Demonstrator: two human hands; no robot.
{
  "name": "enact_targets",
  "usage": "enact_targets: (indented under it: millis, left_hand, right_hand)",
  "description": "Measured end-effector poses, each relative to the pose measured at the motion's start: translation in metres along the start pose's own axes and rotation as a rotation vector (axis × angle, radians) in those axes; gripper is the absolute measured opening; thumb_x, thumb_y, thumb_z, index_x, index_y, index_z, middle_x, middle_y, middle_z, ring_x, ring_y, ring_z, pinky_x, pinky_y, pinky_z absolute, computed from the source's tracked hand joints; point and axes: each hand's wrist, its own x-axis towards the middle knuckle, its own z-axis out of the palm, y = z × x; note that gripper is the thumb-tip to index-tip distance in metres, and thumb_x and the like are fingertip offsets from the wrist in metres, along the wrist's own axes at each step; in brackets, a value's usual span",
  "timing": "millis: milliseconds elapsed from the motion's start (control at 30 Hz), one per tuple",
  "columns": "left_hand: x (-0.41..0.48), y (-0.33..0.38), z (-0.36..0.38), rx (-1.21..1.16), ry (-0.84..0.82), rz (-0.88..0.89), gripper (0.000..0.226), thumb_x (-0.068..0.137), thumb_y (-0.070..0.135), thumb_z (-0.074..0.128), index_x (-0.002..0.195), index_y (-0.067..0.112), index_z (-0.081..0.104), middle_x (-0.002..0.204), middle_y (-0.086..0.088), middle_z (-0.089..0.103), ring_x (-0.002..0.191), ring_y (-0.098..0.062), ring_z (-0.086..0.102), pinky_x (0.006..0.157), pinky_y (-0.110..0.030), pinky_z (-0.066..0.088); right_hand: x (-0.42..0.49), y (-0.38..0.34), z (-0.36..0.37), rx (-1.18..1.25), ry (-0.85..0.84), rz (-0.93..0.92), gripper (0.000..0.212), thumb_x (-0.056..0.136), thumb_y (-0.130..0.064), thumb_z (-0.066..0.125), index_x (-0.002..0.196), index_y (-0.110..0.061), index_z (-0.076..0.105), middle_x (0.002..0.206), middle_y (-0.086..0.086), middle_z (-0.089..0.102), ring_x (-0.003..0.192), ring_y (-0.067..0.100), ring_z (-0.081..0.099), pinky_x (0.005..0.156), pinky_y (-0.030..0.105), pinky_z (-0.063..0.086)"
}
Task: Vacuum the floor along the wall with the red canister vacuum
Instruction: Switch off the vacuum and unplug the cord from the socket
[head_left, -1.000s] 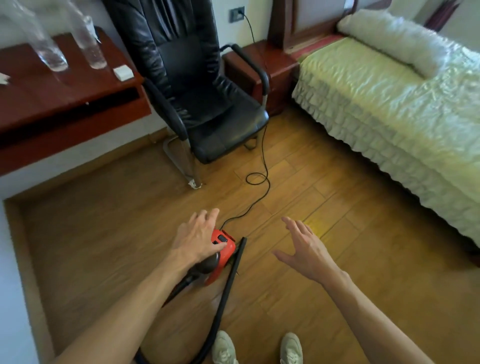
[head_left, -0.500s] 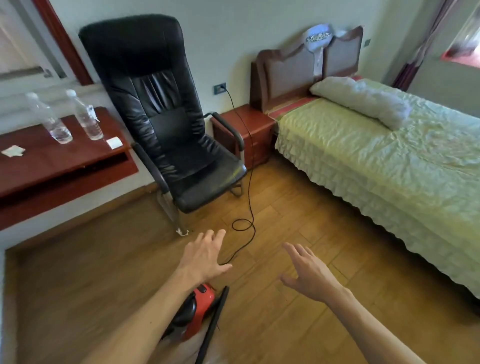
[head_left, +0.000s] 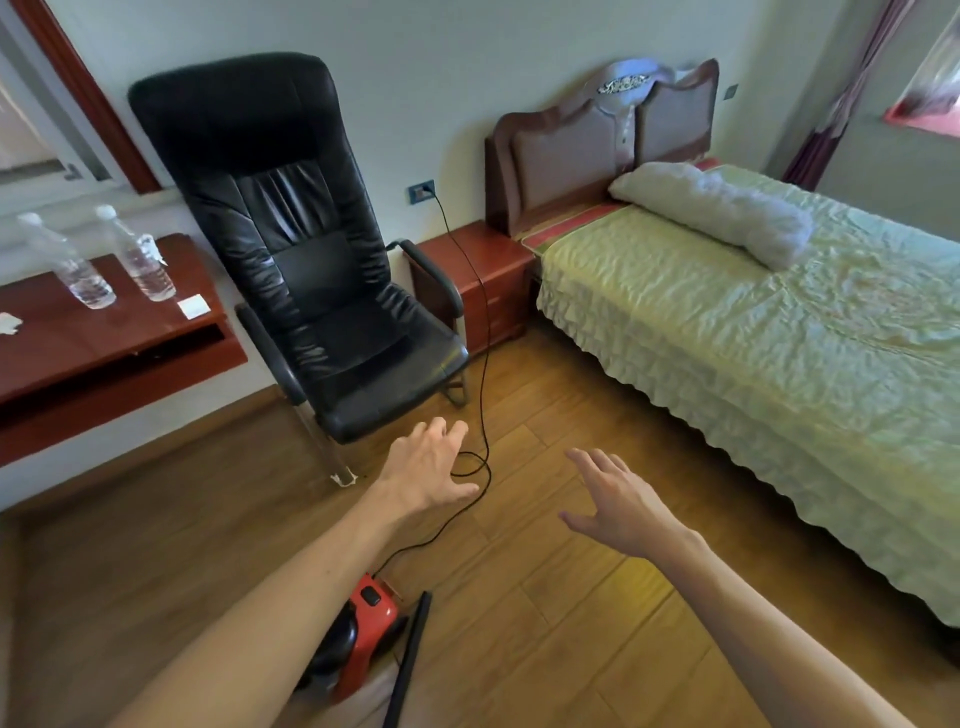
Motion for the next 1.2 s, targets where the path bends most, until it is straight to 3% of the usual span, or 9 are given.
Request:
enact_targets:
  millis: [300,467,833,1200]
  left_hand:
    - [0.106,0.010,-0.002,0.041,-0.019,0.035,0.084,0.080,0.064,0.063,0.146,0.020,0.033,0.137,-0.007,0.050,0.123,-0.025,0.053,0.092,-0.037,0.053]
    - [0.192,0.004,-0.014,0.061,-0.019,0.039,0.078,0.079,0.062,0.065,0.139,0.020,0.038,0.129,-0.006,0.052,0.115,-0.024,0.054,0.087,-0.038,0.052]
    - [0.362,0.002,-0.041,-0.028,0.010,0.025,0.084,0.078,0.062,0.065,0.143,0.021,0.030,0.127,-0.003,0.054,0.114,-0.023,0.055,0.085,-0.039,0.053]
    - [0.539,0.022,-0.047,-0.143,0.080,-0.122,0.075,0.082,0.059,0.064,0.141,0.024,0.035,0.131,0.002,0.053,0.117,-0.018,0.053,0.089,-0.037,0.052]
  right_hand:
    - [0.075,0.058,-0.030,0.008,0.000,0.014,0.082,0.092,-0.055,0.062,0.156,-0.022,0.022,0.142,-0.001,0.047,0.127,0.019,0.046,0.096,0.027,0.048]
    - [0.155,0.099,-0.065,0.011,-0.020,0.048,0.084,0.090,-0.055,0.063,0.155,-0.021,0.023,0.141,-0.001,0.048,0.128,0.020,0.045,0.093,0.029,0.048]
    - [0.284,0.182,-0.142,0.084,0.024,0.101,0.083,0.092,-0.051,0.062,0.157,-0.021,0.021,0.151,0.001,0.040,0.141,0.023,0.038,0.108,0.038,0.044]
    - [0.439,0.307,-0.202,0.141,0.068,-0.066,0.081,0.092,-0.055,0.062,0.157,-0.025,0.021,0.152,-0.001,0.041,0.140,0.019,0.039,0.112,0.035,0.040]
